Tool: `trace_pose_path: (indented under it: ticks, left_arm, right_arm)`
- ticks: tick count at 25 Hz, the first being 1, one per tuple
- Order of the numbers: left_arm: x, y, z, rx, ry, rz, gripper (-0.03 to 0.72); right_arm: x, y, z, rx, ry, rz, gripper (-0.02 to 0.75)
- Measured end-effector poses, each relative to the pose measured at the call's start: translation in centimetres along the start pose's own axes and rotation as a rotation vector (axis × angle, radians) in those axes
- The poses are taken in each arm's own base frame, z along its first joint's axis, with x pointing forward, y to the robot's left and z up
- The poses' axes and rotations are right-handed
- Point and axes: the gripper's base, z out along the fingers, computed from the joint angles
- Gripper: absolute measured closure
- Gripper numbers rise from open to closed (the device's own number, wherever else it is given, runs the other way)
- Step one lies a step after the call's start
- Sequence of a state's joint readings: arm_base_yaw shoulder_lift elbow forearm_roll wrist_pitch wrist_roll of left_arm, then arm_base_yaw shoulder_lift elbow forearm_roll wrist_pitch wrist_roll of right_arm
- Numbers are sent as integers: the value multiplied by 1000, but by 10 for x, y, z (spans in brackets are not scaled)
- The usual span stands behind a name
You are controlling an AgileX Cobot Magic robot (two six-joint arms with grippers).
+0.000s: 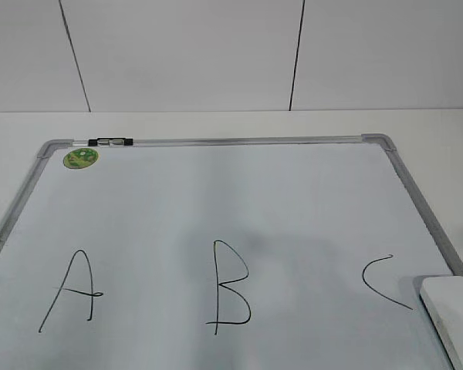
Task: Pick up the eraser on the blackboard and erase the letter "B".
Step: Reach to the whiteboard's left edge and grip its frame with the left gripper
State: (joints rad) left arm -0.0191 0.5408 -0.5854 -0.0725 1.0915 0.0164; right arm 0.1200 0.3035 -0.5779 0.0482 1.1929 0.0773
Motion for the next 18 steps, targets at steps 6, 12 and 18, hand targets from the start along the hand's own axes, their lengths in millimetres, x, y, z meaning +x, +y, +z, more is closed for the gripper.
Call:
trace_pose_path:
  ticks: [6,12,18]
  left_arm:
    - [-54,1,35,4,169,-25,447]
    - [-116,4,81,-14,260,-25,447]
    - [-152,8,144,-22,358,-27,448]
  right_arm:
    - [-21,6,15,-38,153,34,154]
    - [-29,9,33,-52,268,56,154]
    - [-32,10,39,-61,307,66,154]
